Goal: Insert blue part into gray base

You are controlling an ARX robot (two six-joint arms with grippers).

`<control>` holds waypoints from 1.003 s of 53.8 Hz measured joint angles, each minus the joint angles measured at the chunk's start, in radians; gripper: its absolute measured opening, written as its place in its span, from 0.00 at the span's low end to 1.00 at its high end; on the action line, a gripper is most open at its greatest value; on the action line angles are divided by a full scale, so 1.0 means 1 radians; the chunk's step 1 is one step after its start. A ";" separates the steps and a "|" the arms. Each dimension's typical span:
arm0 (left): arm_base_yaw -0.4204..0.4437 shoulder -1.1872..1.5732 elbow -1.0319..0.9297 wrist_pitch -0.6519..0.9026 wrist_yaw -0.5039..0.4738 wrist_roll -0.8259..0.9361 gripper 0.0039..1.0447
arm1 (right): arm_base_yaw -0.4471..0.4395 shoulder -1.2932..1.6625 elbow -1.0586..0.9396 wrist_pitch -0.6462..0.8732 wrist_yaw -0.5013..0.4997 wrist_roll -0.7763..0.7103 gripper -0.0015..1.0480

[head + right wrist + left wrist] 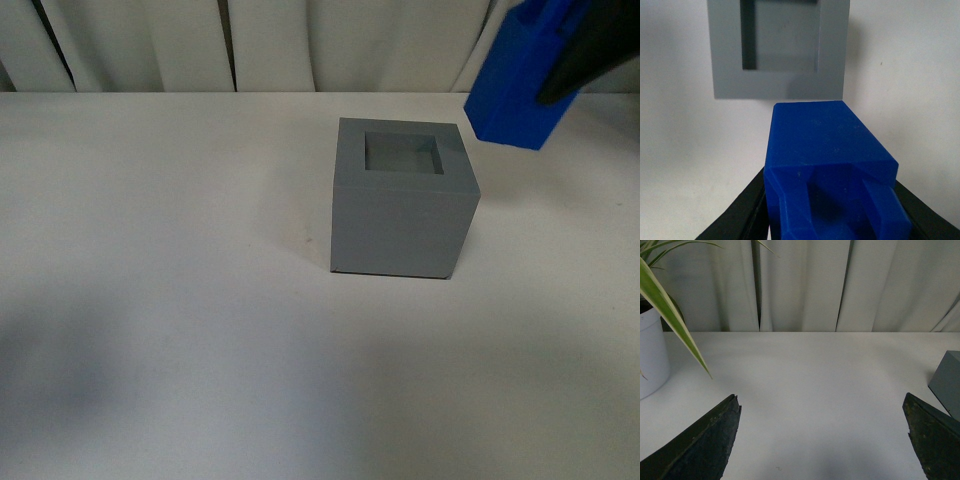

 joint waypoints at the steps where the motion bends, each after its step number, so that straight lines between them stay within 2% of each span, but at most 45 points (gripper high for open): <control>1: 0.000 0.000 0.000 0.000 0.000 0.000 0.94 | 0.004 -0.001 0.004 -0.003 -0.001 0.002 0.46; 9: 0.000 0.000 0.000 0.000 0.000 0.000 0.94 | 0.072 -0.005 0.034 -0.013 -0.002 0.034 0.46; 22: 0.000 0.000 0.000 0.000 0.000 0.000 0.94 | 0.127 -0.005 0.026 0.012 0.019 0.075 0.46; 54: 0.000 0.000 0.000 0.000 0.000 0.000 0.94 | 0.171 0.002 -0.059 0.087 0.055 0.134 0.46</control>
